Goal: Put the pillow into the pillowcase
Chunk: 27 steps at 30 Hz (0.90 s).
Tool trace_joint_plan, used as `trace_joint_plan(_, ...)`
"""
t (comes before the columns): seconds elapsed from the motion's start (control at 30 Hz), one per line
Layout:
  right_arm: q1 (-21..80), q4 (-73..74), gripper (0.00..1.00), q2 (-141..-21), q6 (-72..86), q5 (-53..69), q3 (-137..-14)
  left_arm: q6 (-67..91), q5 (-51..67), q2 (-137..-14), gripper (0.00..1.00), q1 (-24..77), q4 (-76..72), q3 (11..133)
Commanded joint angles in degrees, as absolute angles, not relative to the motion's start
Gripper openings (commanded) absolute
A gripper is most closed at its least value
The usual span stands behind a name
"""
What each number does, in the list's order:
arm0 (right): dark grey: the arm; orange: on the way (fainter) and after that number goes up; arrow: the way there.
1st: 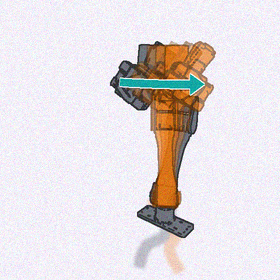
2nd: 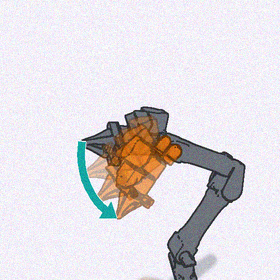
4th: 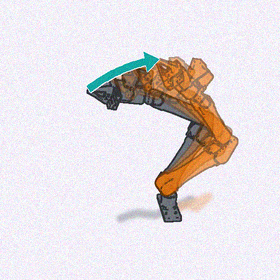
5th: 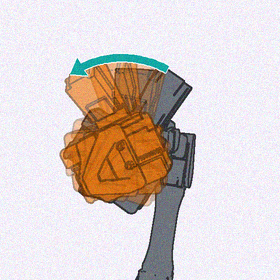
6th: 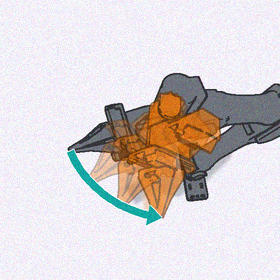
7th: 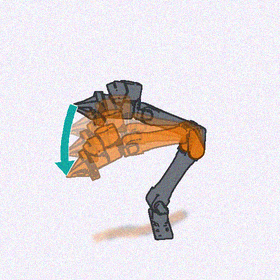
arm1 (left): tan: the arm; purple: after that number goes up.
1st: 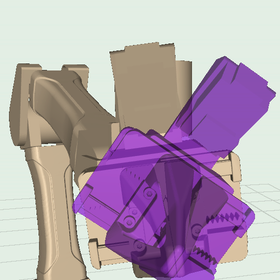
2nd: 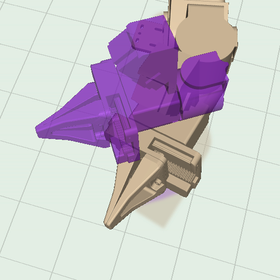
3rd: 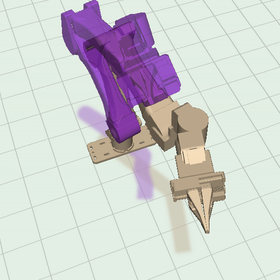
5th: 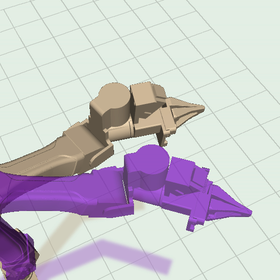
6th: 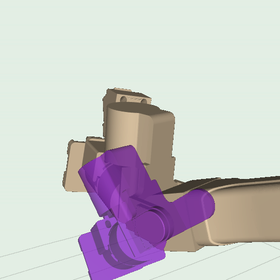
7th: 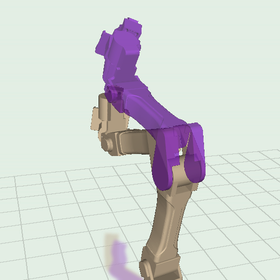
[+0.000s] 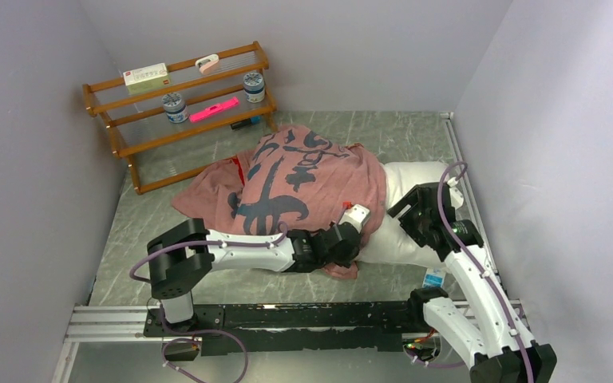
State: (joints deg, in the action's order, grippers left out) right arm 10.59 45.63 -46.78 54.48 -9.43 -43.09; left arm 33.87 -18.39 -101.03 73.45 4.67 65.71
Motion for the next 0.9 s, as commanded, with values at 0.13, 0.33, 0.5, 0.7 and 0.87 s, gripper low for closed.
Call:
trace_joint_plan(0.13, 10.63, 33.53, 0.72, -42.52, 59.27, 1.77, -36.65, 37.65, -17.32, -95.70, 0.05, 76.15, 2.77, 67.00)
trace_joint_plan(0.33, 10.63, 25.47, 0.23, -45.99, 67.31, 9.54, -35.91, 39.34, -17.74, -94.70, 0.06, 79.56, 7.34, 69.96)
trace_joint_plan(0.5, 10.63, 20.33, 0.00, -47.58, 72.61, 10.18, -35.22, 38.77, -18.04, -93.84, 0.05, 81.56, 7.88, 72.71)
trace_joint_plan(0.7, 10.64, 17.70, 0.00, -47.60, 74.82, 7.22, -35.37, 38.63, -19.50, -92.31, 0.05, 83.14, 10.49, 73.91)
trace_joint_plan(0.87, 10.64, 12.34, 0.00, -47.59, 78.49, 9.21, -32.24, 38.90, -18.61, -89.90, 0.05, 83.58, 6.36, 71.07)
